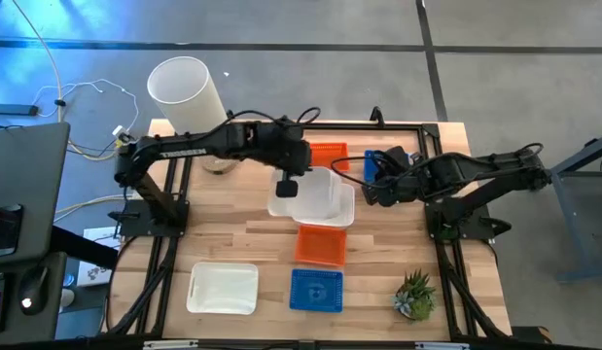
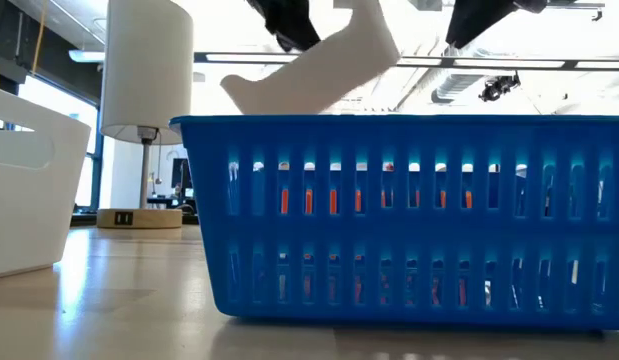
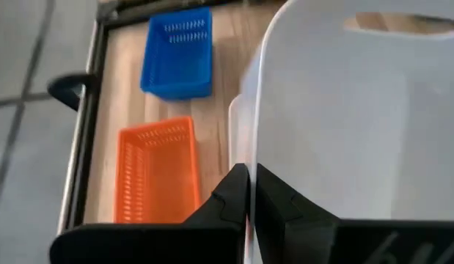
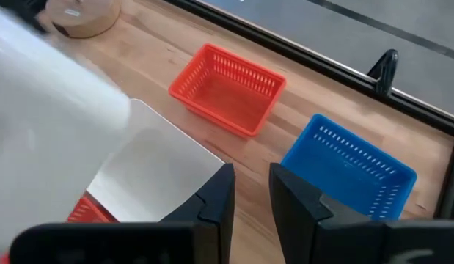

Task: Stack baskets by color
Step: Stack the top left white bin on the top right white bin

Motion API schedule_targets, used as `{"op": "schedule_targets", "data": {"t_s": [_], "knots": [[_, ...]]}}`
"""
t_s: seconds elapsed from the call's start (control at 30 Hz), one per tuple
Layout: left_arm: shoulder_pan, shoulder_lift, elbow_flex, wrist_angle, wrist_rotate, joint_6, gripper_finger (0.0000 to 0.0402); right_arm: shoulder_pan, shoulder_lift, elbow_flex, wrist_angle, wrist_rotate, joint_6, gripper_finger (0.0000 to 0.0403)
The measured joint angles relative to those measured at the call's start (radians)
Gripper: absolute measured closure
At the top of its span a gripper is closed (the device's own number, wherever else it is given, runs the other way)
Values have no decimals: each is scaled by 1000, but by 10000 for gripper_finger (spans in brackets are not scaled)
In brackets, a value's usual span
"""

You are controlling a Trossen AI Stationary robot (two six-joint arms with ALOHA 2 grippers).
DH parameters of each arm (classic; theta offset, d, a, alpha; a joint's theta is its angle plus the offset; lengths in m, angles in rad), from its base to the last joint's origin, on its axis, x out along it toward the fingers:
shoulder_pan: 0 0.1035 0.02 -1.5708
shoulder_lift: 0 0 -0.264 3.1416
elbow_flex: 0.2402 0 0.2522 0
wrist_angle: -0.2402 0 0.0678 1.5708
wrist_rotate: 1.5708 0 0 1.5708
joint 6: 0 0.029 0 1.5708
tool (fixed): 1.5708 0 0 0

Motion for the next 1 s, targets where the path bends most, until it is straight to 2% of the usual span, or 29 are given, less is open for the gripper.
{"op": "schedule_targets", "data": {"t_s": [0.2,0.6,1.0], "knots": [[13,77,20,3,62,2,402,0,0,0,-1,-8,0,330],[-11,114,109,4,61,36,402,0,0,-1,-16,-9,0,330],[-3,178,107,36,64,-6,402,1,1,-2,-27,-10,0,330]]}}
